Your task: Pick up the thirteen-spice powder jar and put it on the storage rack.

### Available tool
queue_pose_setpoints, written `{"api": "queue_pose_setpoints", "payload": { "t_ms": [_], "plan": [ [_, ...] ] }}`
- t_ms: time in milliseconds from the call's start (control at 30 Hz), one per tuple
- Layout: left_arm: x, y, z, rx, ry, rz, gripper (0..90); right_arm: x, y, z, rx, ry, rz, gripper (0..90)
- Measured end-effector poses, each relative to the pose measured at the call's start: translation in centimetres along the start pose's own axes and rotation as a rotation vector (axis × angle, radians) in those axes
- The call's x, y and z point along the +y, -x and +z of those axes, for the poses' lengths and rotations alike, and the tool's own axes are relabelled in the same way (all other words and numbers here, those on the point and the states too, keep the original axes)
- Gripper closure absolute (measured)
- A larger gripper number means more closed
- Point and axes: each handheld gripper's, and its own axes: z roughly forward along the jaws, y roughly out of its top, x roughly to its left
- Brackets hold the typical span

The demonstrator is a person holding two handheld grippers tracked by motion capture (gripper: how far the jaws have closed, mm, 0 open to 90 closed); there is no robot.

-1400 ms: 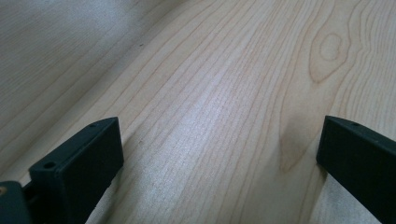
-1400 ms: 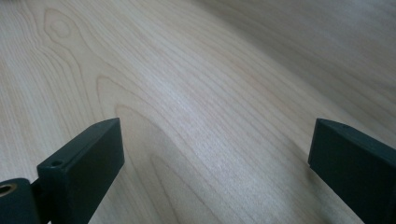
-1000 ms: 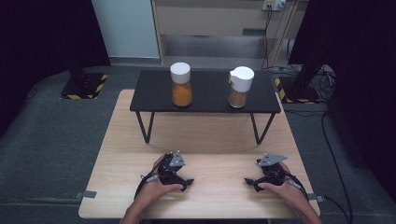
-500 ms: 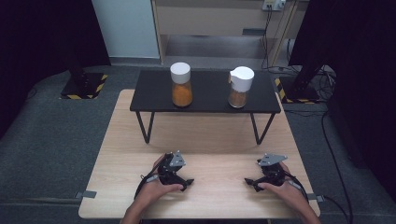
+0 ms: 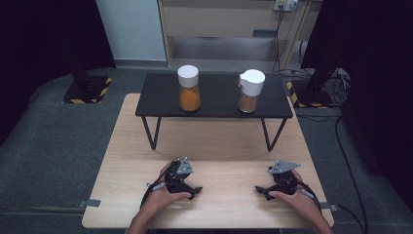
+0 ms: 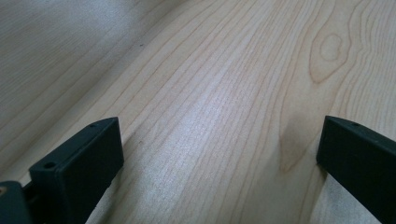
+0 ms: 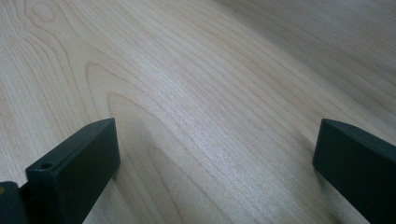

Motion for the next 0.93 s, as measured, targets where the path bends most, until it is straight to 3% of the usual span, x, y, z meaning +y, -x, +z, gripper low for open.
{"api": "queue_pose_setpoints", "payload": {
  "t_ms": [933],
  "plan": [
    [0.00, 0.02, 0.00, 0.001, 0.000, -0.002, 0.0, -0.26, -0.97, -0.27, -0.031, 0.001, 0.029, 1.4]
  ]
}}
